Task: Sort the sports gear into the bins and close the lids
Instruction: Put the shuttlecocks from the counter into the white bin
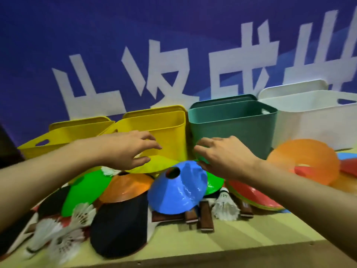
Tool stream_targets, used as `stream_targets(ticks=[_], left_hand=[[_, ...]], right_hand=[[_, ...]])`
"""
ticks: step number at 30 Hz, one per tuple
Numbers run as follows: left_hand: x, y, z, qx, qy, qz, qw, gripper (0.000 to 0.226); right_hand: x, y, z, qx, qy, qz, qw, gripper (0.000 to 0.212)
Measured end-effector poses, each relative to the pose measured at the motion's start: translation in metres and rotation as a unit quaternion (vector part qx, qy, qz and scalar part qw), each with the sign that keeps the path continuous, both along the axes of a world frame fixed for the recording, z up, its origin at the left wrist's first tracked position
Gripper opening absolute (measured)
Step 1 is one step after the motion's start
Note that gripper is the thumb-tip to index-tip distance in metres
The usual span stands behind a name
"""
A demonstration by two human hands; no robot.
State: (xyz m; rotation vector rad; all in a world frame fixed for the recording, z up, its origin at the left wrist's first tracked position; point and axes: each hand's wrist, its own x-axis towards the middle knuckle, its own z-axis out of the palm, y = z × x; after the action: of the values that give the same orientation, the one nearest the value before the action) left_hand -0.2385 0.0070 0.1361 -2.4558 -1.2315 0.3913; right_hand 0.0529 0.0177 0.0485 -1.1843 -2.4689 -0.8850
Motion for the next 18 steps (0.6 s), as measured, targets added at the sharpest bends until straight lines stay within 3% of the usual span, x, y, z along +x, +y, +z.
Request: stream_targets(ticks=[8,14,18], left_hand=[[-0.074,-0.01,-0.033,-0.007,-0.01,0.07,0.997,0.068],[-0.102,0.012,-0.046,0.021,-0.022,0.134,0.991,0.071],[-0.114,0.02,-0.052,0.038,-0.024,0.146,0.988,0.057]], right_hand=[[-0.054,0.0,0.008,-0.041,-0.074,0.025,0.996,0.063],[-0.088,0.002,0.015,-0.045,-0.087,0.029,0.995,0.068],[-0.116,0.011,0.017,-0.048,-0.073,0.046,0.995,0.063]])
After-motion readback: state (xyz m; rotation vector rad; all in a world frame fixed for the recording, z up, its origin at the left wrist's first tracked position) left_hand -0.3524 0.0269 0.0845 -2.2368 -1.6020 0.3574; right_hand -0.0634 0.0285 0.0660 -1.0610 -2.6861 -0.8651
